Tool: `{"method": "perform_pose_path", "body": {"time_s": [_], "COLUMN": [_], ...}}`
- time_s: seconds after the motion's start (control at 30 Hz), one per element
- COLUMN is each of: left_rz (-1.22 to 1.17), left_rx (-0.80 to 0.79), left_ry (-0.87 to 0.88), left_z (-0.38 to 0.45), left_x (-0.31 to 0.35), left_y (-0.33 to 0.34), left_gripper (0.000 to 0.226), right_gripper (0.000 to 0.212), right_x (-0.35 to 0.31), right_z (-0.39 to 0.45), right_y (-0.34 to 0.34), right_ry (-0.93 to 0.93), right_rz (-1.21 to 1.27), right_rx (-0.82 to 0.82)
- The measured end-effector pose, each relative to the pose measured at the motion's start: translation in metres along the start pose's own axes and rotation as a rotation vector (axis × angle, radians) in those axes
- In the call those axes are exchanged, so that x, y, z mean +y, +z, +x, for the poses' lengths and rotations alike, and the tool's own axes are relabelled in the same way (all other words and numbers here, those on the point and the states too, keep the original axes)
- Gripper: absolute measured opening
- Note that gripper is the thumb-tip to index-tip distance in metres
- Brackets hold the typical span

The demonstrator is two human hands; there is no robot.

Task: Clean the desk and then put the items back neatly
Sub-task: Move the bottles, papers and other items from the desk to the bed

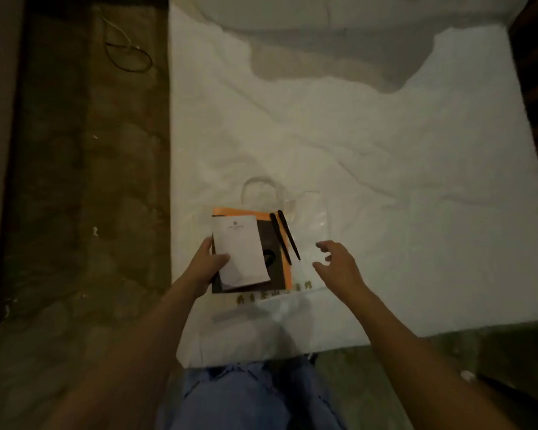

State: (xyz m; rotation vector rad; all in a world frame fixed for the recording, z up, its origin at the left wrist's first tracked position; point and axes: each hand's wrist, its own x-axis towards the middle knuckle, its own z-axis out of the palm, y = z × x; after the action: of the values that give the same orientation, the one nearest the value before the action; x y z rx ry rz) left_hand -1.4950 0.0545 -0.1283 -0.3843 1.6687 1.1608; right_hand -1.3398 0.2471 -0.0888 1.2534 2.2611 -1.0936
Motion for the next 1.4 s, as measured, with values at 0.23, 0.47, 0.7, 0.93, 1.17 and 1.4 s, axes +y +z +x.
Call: {"method": "perform_pose_path", "body": {"time_s": [0.23, 0.47, 0.7, 0.93, 1.17, 1.4], "left_rz": [0.409, 0.845, 1.200, 1.422, 1.686, 1.850], "left_rx": [0.189, 0.074, -0.189, -0.427, -0.791, -1.107], "left_ry": [-0.023, 0.181, 0.499, 0.823, 1.080, 1.194], "left_z": [0.010, -0.037, -0.133, -0.241, -0.353, -0.445], "left_x": [-0.014, 0.023, 0.043, -0.009, -0.112, -0.232], "left_y": [0.005, 0.062, 0.213, 0.400, 0.603, 0.743], "left_gripper": [0.063, 0.040, 0.037, 0.034, 0.036, 0.040], "right_gripper": [0.046, 0.047, 0.047, 0.046, 0.030, 0.039], "right_x": [0.011, 0.031, 0.128, 0.291, 0.450, 0.563], "right_z": [0.010, -0.027, -0.119, -0.251, -0.416, -0.530], "right_y": [-0.001, -0.041, -0.128, -0.214, -0.246, -0.237], "right_ry": [-0.005, -0.052, -0.037, 0.122, 0.380, 0.693], "right_rz": [-0.070, -0.065, -0.051, 0.058, 0.254, 0.388], "right_rx": [-0.074, -0.041, 0.074, 0.298, 0.606, 0.768]}}
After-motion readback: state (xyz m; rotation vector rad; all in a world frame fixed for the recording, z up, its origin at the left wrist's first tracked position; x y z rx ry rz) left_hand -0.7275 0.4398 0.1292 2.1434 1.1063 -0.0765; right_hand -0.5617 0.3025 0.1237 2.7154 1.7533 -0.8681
